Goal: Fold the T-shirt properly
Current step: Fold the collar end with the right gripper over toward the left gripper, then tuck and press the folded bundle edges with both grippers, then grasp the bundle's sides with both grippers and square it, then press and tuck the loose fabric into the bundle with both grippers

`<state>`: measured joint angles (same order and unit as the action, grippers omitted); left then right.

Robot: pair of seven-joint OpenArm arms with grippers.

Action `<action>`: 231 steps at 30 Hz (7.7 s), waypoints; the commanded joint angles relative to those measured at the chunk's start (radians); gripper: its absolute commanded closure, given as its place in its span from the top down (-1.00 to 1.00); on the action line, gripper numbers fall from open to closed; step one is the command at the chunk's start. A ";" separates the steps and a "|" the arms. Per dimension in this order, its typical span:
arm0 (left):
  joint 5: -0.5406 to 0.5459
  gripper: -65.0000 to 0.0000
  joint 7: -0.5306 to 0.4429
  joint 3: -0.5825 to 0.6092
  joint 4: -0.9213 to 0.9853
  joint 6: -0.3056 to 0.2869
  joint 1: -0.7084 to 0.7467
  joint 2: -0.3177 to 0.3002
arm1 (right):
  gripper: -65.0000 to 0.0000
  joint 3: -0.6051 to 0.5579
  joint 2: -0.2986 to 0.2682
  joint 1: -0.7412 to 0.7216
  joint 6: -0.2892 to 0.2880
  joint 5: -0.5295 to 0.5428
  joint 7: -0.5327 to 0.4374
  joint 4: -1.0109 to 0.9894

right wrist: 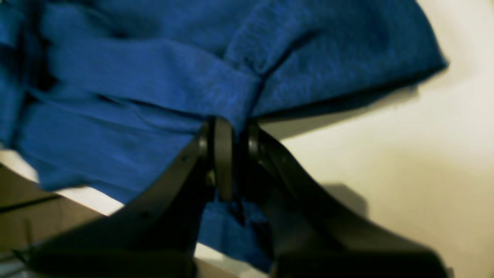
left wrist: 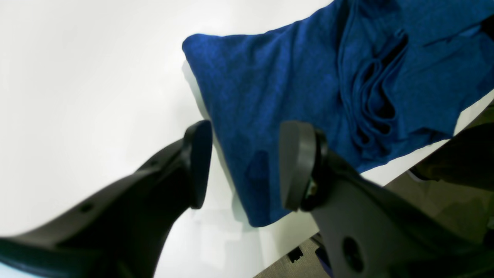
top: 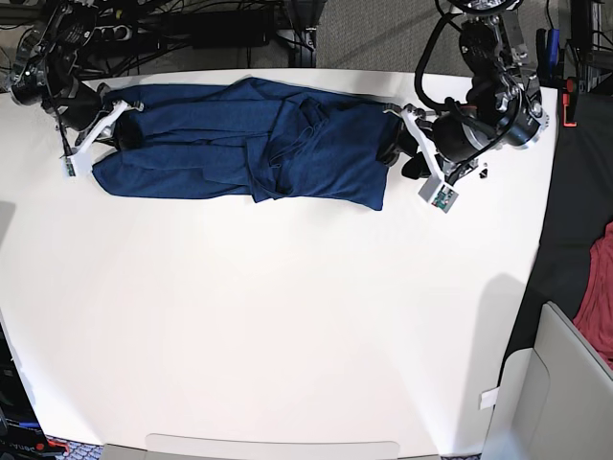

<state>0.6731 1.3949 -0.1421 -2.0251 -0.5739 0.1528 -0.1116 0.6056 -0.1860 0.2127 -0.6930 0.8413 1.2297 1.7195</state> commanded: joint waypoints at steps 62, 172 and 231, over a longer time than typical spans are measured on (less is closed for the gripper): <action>0.014 -0.22 -0.042 -0.009 -0.015 -0.005 0.069 -0.010 | -0.60 -0.651 0.343 -0.233 -0.005 0.057 0.029 -0.077; 0.268 -0.58 -0.200 0.295 0.495 -0.018 -0.213 -0.155 | -0.76 -0.783 0.087 -0.092 -0.005 -0.890 -0.135 0.277; 0.265 -0.40 -0.276 0.094 0.482 -0.018 -0.223 -0.055 | -0.76 -0.625 0.121 -0.233 -0.005 -0.805 -0.305 0.211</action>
<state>0.9112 1.1465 -0.0463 -1.5211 -0.5842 -0.0418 -0.1608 -0.0212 -0.0616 -0.0048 -0.6991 0.0296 0.9447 1.9110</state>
